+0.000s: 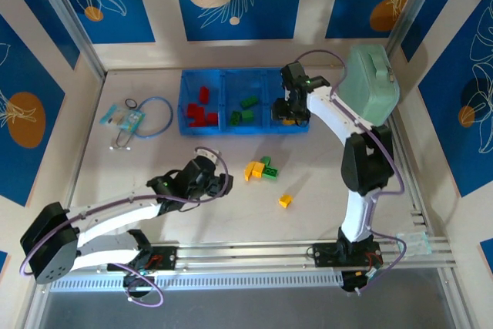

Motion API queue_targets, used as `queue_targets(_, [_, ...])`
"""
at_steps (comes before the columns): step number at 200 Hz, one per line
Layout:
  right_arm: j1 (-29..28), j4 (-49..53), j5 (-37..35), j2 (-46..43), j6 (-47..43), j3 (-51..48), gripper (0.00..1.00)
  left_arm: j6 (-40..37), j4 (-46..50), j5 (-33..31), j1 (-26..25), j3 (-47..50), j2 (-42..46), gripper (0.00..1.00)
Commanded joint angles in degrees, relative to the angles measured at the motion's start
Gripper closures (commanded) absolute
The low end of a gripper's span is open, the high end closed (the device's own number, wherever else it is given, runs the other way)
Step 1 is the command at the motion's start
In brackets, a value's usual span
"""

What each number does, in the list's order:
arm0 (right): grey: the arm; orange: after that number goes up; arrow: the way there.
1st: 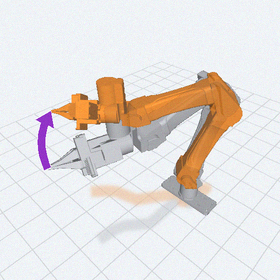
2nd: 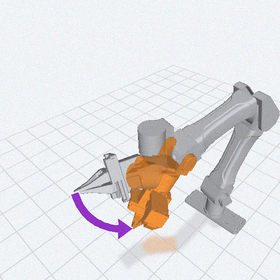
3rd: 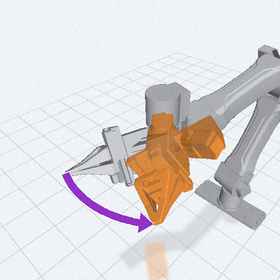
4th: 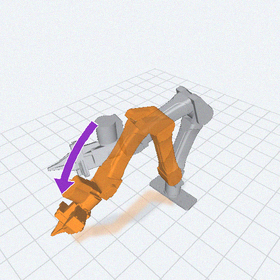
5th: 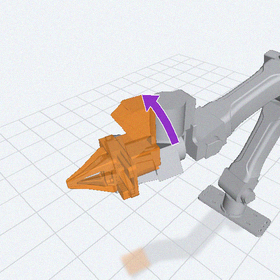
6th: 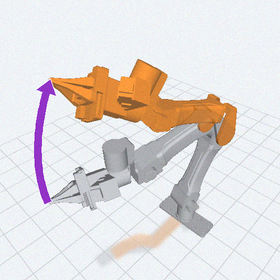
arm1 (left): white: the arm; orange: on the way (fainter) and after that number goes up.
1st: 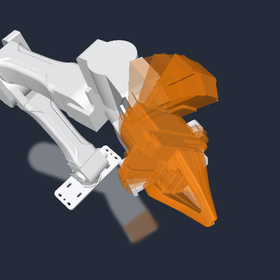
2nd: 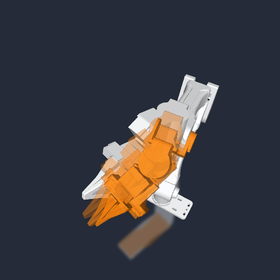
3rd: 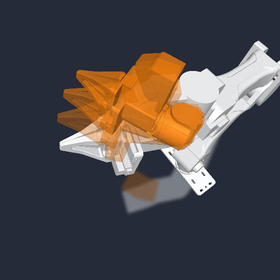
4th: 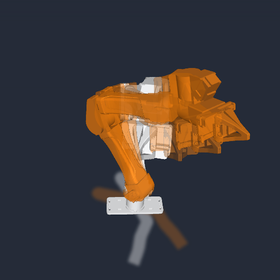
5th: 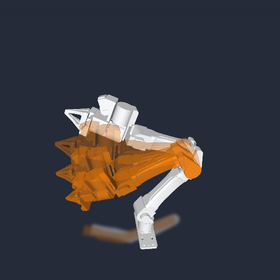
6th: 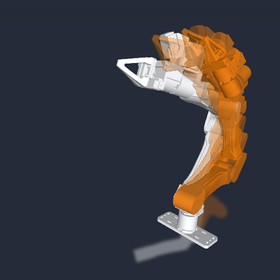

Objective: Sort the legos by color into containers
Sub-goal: Place the lego in the container, then pick up the lego from the middle-left of the table.

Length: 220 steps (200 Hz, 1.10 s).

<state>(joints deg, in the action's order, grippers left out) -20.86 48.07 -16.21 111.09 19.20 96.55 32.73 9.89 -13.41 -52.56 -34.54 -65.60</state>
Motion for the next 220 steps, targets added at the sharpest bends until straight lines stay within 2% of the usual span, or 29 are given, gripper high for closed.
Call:
queue_targets(1, [0.79,3.97,1.60,4.63,-1.64,7.25,0.40,0.19,1.18,-2.72,-2.28,-2.78,-1.57,0.28])
queue_targets(14, [1.13,5.84,1.34,7.15,-1.61,11.46,0.37,-0.12,1.62,-3.34,-3.45,-3.53,-2.34,0.28])
queue_targets(25, [1.04,6.94,0.84,8.20,-1.52,14.11,0.17,-0.35,1.65,-3.70,-4.40,-4.02,-2.92,0.28])
queue_targets(32, [0.84,7.28,-0.12,8.20,-1.14,14.84,0.10,-0.54,1.57,-3.76,-4.99,-4.28,-3.12,0.28])
queue_targets(50, [0.22,6.42,-1.94,6.02,-0.71,13.92,0.02,-1.17,0.50,-3.42,-6.52,-5.02,-4.15,0.28])
queue_targets(87, [0.05,2.84,-3.01,-2.99,0.76,4.75,0.01,-3.34,-0.16,-1.75,-10.08,-9.27,-9.52,0.28])
queue_targets(156, [2.73,-6.09,-1.03,-25.38,4.78,-18.46,0.02,-7.58,1.93,5.22,-17.10,-24.03,-27.59,0.27])
queue_targets(186, [3.67,-7.83,0.26,-31.20,6.20,-24.48,0.02,-8.74,6.08,6.03,-19.44,-31.43,-35.32,0.26])
queue_targets(220, [4.47,-9.02,1.87,-34.35,7.23,-29.12,0.02,-8.86,8.76,5.85,-19.78,-35.90,-40.79,0.25])
